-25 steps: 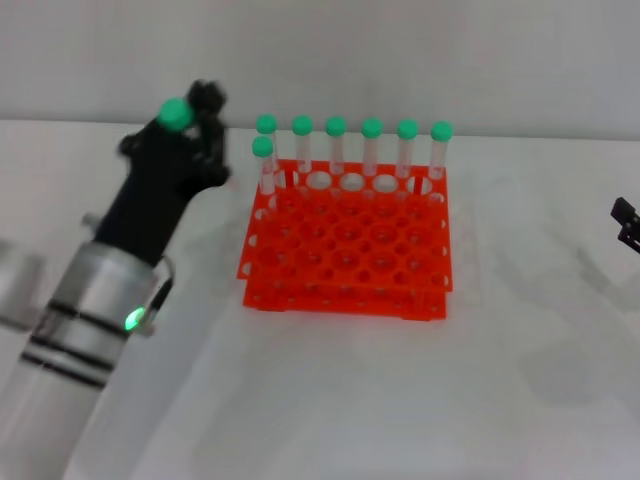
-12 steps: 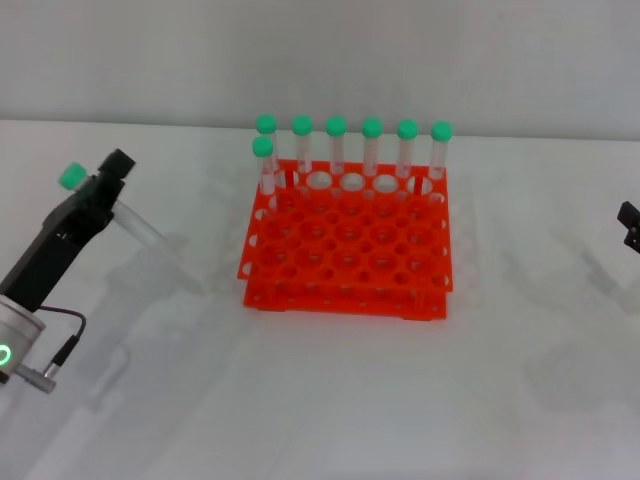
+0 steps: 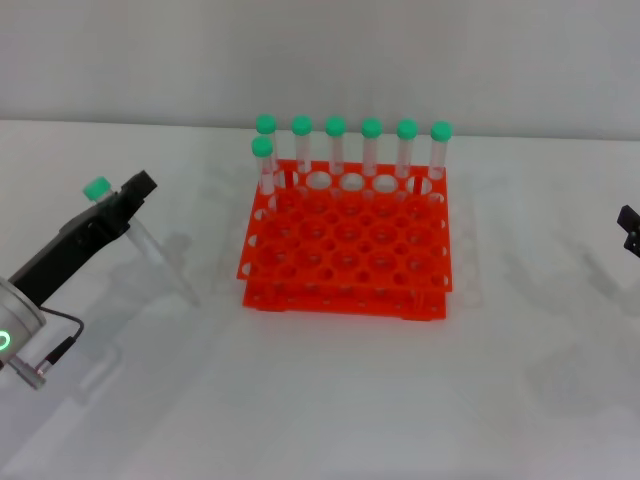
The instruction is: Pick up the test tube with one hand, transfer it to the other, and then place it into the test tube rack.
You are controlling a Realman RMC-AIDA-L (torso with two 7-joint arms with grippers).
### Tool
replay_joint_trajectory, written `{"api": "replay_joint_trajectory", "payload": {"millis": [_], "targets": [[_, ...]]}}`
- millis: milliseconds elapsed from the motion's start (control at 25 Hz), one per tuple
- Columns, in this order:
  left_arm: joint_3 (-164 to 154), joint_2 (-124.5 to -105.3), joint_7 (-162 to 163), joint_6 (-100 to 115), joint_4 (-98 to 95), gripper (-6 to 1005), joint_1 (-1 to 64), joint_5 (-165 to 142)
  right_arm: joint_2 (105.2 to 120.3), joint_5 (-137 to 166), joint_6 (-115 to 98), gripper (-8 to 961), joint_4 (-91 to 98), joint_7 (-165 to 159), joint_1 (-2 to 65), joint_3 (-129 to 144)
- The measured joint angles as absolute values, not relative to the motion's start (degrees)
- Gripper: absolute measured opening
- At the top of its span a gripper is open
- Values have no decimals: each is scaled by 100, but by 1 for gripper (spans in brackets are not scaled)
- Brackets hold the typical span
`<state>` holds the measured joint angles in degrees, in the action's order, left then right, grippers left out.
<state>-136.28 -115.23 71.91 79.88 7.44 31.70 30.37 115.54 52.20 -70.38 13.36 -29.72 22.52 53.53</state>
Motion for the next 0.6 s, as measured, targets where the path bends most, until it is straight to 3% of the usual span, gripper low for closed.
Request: {"api": "replay_joint_trajectory", "payload": {"millis": [520, 600], "targets": [[-13640, -11615, 6942, 6859, 718, 203, 3305, 3040, 11576, 5221, -7078, 843, 1206, -2962, 2287, 5353], [-13626, -11660, 6678, 6798, 701, 268, 3380, 3060, 11580, 5221, -7085, 843, 1204, -2961, 2291, 5353]]}}
